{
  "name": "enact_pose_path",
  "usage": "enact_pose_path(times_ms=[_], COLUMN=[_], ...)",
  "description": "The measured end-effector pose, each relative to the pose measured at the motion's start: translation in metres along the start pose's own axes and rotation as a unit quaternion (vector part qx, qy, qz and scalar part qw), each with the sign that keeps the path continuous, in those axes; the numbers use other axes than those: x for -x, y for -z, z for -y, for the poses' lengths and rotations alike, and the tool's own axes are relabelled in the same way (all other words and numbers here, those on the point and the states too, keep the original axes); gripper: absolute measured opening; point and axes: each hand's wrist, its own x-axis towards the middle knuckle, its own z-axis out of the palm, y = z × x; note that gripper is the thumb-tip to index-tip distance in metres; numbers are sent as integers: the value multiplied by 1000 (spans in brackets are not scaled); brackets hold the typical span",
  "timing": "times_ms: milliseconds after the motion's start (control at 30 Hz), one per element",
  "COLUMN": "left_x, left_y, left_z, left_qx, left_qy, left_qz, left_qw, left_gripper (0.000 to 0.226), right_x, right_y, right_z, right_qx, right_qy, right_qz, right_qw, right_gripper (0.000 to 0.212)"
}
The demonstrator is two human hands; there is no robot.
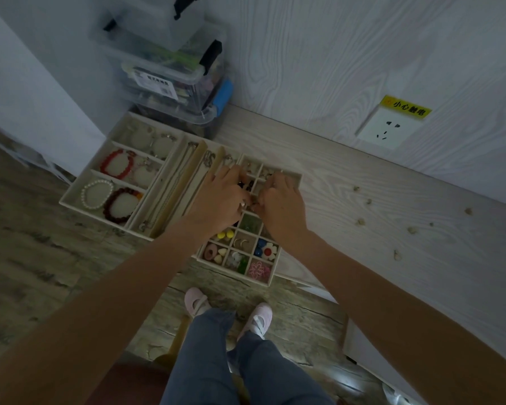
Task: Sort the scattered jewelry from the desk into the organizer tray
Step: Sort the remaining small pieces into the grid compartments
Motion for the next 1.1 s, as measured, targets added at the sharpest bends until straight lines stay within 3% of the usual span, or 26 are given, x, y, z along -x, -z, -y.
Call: enact_pose_path(times_ms=[467,933,1100], left_x=[3,6,7], left_y=[4,0,-1], left_z=[-2,0,1], left_qx=[14,-3,-2], left_qy=[17,9,9], left_qz=[0,6,1], left_qw=[1000,1000,1000], left_gripper=[25,31,35], right_x=[-5,-9,-9], right_y=[-5,-5,-4], right_z=[8,2,-5], right_qx=[-20,34,-6], right_qy=[-24,38,35], right_qz=[-1,29,23], right_qw=[1000,998,999], right_gripper=[17,18,18])
